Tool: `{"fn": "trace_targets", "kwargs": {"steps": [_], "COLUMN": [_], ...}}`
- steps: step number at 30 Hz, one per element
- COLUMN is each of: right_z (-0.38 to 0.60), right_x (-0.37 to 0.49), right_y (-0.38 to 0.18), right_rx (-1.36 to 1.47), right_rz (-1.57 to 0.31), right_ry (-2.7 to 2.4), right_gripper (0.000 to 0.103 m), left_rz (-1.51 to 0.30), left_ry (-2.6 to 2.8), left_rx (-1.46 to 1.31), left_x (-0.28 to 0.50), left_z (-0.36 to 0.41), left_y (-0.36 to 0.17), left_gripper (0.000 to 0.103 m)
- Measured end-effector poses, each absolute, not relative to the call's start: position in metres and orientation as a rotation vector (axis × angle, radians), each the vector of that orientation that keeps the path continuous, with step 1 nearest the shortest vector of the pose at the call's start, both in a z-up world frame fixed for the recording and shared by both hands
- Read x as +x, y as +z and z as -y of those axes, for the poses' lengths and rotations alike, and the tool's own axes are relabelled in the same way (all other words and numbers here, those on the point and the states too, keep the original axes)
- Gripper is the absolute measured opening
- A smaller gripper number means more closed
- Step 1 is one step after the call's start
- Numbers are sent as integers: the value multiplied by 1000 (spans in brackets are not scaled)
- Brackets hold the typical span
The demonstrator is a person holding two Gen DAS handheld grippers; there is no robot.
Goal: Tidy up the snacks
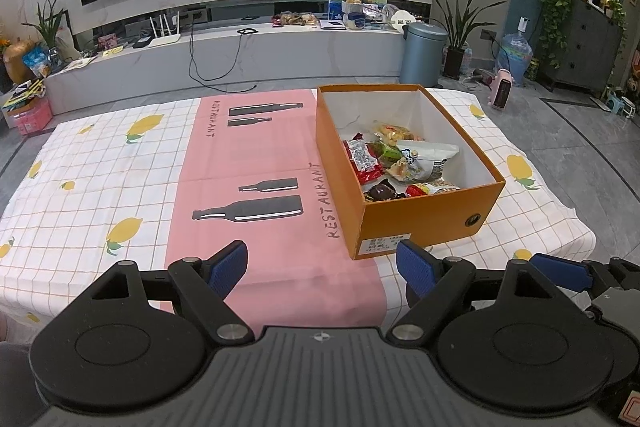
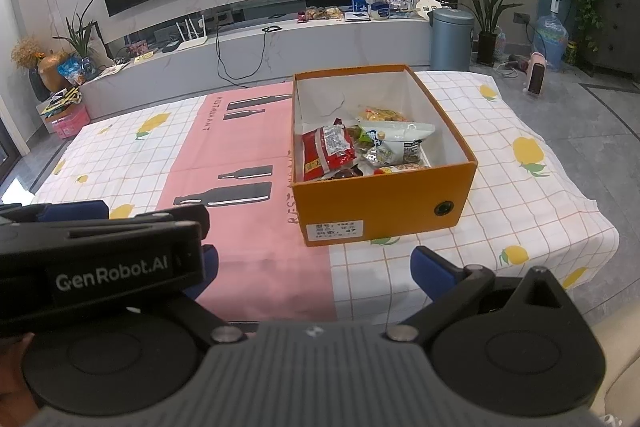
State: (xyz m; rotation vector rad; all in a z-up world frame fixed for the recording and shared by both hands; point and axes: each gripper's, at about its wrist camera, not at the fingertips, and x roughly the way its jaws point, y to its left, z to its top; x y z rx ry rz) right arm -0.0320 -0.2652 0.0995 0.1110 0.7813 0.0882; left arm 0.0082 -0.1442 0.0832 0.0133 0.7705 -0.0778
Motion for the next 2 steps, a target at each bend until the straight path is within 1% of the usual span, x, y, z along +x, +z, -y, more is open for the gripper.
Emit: {"fn": "trace_targets", "kwargs": {"steps": [2], "right_z": [264], "right_x": [-33], "right_y": [100], "right_rx": [110], "right_rz": [-780], "right_ry": [88], "right_gripper": [100], "left_rz": [-769], "left_ry": [-78], "left_rx": [14], "left_x": [8], "left_z": [144], "left_y": [83], "left_gripper": [98]}}
